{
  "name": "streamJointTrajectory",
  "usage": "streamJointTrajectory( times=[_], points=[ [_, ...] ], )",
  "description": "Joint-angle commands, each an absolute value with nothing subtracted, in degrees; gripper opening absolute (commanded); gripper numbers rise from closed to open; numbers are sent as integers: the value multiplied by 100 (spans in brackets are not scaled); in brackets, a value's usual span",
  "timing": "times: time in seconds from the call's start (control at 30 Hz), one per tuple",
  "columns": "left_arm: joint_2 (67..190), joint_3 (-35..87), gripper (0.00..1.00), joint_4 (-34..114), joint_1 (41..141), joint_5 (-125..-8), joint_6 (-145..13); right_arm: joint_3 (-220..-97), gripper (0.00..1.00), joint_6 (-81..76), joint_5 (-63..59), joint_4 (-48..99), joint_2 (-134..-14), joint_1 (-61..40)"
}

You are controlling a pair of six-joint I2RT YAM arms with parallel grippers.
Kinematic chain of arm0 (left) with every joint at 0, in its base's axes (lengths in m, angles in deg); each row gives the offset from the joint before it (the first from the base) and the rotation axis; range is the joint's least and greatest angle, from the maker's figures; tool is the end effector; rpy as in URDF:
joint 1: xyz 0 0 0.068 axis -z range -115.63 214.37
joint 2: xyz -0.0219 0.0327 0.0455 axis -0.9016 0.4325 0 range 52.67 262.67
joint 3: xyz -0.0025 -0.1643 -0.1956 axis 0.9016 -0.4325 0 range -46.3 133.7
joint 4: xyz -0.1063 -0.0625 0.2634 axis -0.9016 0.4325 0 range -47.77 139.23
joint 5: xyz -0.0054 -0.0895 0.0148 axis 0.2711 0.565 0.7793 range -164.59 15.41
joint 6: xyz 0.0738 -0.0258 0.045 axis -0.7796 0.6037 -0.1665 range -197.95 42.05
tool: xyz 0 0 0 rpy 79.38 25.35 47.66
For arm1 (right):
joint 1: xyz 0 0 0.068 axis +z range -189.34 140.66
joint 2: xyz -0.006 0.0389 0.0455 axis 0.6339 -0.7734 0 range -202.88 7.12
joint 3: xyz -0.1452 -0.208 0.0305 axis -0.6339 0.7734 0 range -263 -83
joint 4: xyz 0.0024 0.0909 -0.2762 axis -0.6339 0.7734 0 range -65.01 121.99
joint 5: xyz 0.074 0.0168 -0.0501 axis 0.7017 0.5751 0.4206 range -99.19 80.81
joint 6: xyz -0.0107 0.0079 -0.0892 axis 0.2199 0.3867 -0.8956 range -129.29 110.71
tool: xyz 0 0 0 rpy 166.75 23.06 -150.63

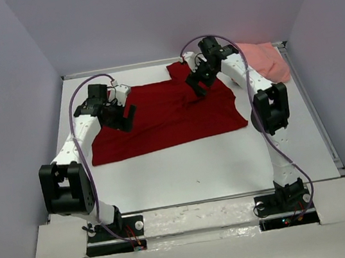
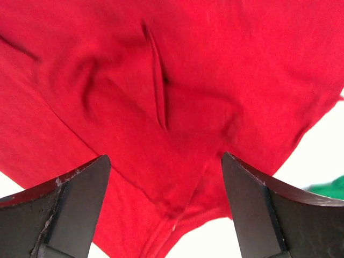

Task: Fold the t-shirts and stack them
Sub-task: Fold the flattened tshirt in 1/3 of the way

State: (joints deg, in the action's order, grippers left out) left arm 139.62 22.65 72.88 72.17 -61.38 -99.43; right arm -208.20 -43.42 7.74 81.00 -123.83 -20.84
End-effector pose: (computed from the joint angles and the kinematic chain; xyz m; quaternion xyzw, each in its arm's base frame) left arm 0.3828 -0.0709 0.2165 0.2741 0.8890 -0.0650 0.3610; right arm 0.4985 0.1915 0.1983 -0.4574 0.8439 0.1086 0.2585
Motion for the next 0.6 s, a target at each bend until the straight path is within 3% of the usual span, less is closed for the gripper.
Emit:
streamJointTrajectory(
  times=[0.0,0.23,0.37,0.57],
  points=[
    [13889,2129,99,6957,7263,-5860,-9800,-21263,88,-4444,1058,7668,-12463,-1878],
    [14231,2331,99,6842,7597,-5807,-9782,-21211,84,-4427,1339,7351,-12568,-1701],
    [14215,2323,99,6842,7685,-5824,-9764,-21509,57,-4383,1445,7456,-12867,-1649],
    [13951,2129,99,6789,7685,-5868,-9747,-21755,36,-4339,1700,7447,-13183,-1596]
  ],
)
